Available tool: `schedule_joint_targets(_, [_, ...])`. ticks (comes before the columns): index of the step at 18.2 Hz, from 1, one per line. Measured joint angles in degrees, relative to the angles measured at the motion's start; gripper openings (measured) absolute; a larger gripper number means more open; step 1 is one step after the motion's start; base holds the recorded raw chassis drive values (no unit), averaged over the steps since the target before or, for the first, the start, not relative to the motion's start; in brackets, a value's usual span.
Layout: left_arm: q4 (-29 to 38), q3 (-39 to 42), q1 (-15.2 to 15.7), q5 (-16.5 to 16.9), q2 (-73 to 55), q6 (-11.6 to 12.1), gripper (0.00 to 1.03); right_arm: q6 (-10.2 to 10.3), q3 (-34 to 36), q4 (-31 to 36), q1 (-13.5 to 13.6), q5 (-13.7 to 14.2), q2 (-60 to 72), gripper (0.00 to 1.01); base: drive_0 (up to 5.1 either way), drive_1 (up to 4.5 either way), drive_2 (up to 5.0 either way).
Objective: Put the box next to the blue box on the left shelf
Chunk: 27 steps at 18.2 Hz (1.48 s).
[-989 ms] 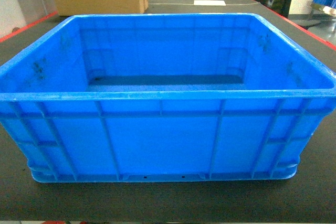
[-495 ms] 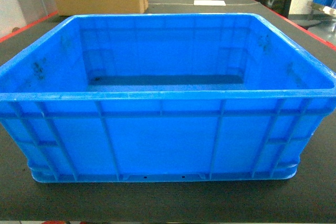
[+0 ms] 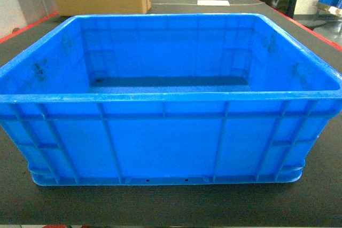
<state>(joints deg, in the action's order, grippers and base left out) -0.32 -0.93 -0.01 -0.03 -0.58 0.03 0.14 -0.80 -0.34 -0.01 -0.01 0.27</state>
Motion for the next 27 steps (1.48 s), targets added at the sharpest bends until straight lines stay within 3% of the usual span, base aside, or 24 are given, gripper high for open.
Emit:
schedule_joint_targets(21, [-0.02,0.0,0.0,0.0,0.0,0.0,0.98,0.0,0.0,0.0,0.0,0.0,0.0,0.98,0.0,0.0,0.0])
schedule_joint_targets(24, [-3.65,-1.03,-0.09,-0.11,-2.64,0.04,0.98,0.0,0.0,-0.02,0.0,0.0,0.0,0.98,0.0,0.0,0.0])
schedule_joint_targets(25, [0.68,-1.84,-0.37,-0.11,-9.81,0.04,0.98,-1.29,-0.76,-0.35,2.14,3.91,3.23,0.98,0.0,0.0,0.0])
schedule_joint_targets(26, [7.93,-3.85,-0.37,0.15,-17.75,0.07,0.98,-1.62,-3.93,6.05,3.52,5.09,14.1,0.98,0.0,0.0,0.0])
schedule_joint_targets(27, [15.37,-7.43,-0.46,0.68,-25.75,0.48,0.98,-1.62,-8.76,11.91,3.5,4.5,22.93,0.98,0.0,0.0,0.0])
